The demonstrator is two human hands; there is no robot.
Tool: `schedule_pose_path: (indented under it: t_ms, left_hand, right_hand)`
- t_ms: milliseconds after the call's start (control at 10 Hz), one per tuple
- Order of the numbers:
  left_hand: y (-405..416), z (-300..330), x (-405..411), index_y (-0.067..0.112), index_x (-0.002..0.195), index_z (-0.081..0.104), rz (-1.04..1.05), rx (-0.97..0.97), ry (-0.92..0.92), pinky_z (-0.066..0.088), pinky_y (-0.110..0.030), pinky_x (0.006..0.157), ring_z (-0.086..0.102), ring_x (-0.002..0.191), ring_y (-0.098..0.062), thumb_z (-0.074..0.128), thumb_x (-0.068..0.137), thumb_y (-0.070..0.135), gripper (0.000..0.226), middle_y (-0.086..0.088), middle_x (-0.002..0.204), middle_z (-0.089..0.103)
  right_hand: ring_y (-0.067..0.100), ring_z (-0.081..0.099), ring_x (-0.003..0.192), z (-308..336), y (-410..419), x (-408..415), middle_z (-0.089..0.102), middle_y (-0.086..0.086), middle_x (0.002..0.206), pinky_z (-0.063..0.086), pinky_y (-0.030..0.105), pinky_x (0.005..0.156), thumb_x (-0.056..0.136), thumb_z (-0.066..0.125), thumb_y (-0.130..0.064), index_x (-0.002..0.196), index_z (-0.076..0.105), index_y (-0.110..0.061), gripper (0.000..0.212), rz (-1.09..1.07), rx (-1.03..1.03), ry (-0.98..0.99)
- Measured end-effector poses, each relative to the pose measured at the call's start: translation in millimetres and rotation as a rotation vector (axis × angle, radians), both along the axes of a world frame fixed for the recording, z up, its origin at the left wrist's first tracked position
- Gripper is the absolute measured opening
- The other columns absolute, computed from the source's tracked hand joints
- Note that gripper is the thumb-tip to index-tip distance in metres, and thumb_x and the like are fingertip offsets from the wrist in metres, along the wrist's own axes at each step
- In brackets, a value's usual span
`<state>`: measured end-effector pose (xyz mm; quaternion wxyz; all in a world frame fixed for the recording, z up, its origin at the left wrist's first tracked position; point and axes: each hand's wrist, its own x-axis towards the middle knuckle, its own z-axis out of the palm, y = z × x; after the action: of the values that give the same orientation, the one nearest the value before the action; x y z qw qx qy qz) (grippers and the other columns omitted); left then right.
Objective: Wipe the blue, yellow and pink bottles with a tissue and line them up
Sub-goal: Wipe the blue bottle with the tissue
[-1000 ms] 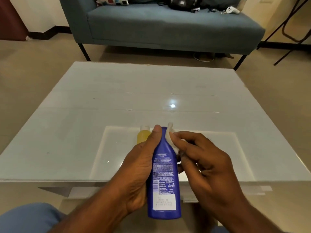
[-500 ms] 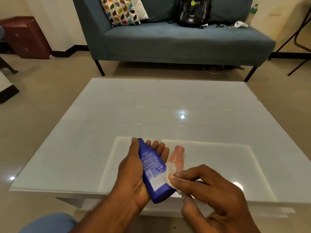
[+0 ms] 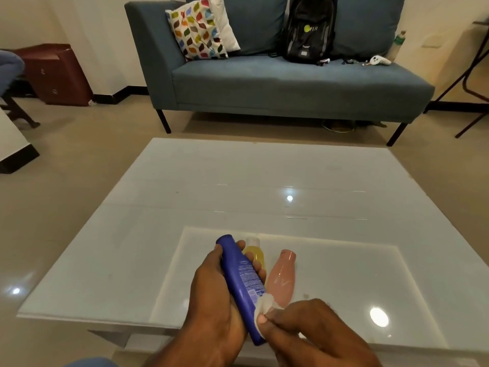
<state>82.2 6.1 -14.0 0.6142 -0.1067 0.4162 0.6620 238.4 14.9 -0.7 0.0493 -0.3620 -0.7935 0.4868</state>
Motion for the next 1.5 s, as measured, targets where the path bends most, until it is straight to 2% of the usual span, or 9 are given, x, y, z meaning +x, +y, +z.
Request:
schedule_pose_path:
  t_ms: [100,200,400,600,700,800,1100,1300,1500]
  left_hand:
    - [-1,4,2,0.004,0.11,0.074,-0.085,0.008,0.053,0.062,-0.039,0.062,0.069,0.075,-0.029,0.056,0.096,0.039,0.042,-0.019,0.094,0.076]
    - [-1,2,6,-0.001,0.109,0.074,-0.201,0.049,0.029,0.06,-0.041,0.072,0.069,0.083,-0.031,0.069,0.081,0.029,0.041,-0.021,0.096,0.075]
    - [-12,-9,29,0.005,0.127,0.065,-0.443,0.025,0.091,0.062,-0.043,0.075,0.071,0.102,-0.039,0.09,0.06,0.017,0.072,-0.024,0.113,0.074]
    - [-14,-11,26,0.003,0.122,0.07,-0.389,0.073,0.083,0.051,-0.052,0.104,0.065,0.119,-0.041,0.094,0.064,0.023,0.066,-0.021,0.121,0.072]
    - [-11,-6,16,-0.004,0.117,0.064,-0.359,0.043,0.046,0.049,-0.051,0.101,0.064,0.109,-0.045,0.086,0.073,0.023,0.057,-0.03,0.115,0.068]
    - [-5,-3,7,-0.007,0.126,0.062,-0.308,-0.031,0.136,0.058,-0.046,0.08,0.065,0.097,-0.04,0.087,0.071,0.03,0.071,-0.025,0.108,0.068]
    - [-11,-7,27,0.012,0.115,0.072,-0.437,0.025,0.354,0.062,-0.038,0.072,0.075,0.088,-0.03,0.068,0.083,0.043,0.045,-0.017,0.102,0.078]
    - [-4,-4,6,0.006,0.118,0.072,-0.298,-0.082,0.375,0.057,-0.046,0.08,0.074,0.082,-0.033,0.054,0.099,0.047,0.048,-0.019,0.102,0.078]
    - [-18,1,28,0.01,0.109,0.073,-0.525,0.042,0.352,0.061,-0.031,0.054,0.076,0.064,-0.024,0.052,0.091,0.061,0.058,-0.015,0.084,0.078]
  right_hand:
    - [-0.002,0.061,0.091,-8,4,1,0.052,-0.031,0.06,0.039,-0.002,0.076,0.061,0.0,-0.094,0.113,0.073,-0.012,0.122,-0.07,0.073,0.09]
    - [-0.01,0.065,0.104,-9,-10,16,0.069,-0.03,0.1,0.047,0.001,0.085,0.077,0.04,-0.094,0.112,0.074,-0.046,0.068,-0.149,0.292,0.253]
    - [0.005,0.067,0.116,-22,16,35,0.073,-0.007,0.126,0.055,0.018,0.095,0.102,0.056,-0.034,0.116,0.08,-0.018,0.033,-0.313,0.839,0.282]
    - [0.006,0.069,0.117,-27,12,34,0.071,-0.011,0.127,0.055,0.014,0.091,0.099,0.059,-0.028,0.118,0.079,-0.022,0.029,-0.3,0.813,0.396]
    - [0.002,0.07,0.111,-18,4,28,0.074,-0.017,0.116,0.053,0.011,0.09,0.1,0.057,-0.055,0.108,0.082,-0.034,0.034,-0.209,0.635,0.4]
    - [-0.001,0.069,0.109,-20,2,29,0.072,-0.021,0.117,0.055,0.013,0.087,0.096,0.066,-0.038,0.106,0.081,-0.037,0.018,-0.144,0.698,0.361]
    - [0.011,0.068,0.116,-36,7,33,0.07,-0.008,0.125,0.059,0.023,0.087,0.094,0.063,-0.018,0.119,0.078,-0.019,0.029,-0.28,0.774,0.4]
    - [-0.018,0.048,0.128,-32,-11,35,0.056,-0.028,0.131,0.035,-0.005,0.101,0.104,0.05,-0.055,0.125,0.067,-0.038,0.033,0.098,0.646,0.251]
    - [0.009,0.069,0.112,-32,1,38,0.064,-0.011,0.126,0.061,0.017,0.08,0.104,0.059,-0.037,0.121,0.074,-0.03,0.024,-0.201,0.731,0.422]
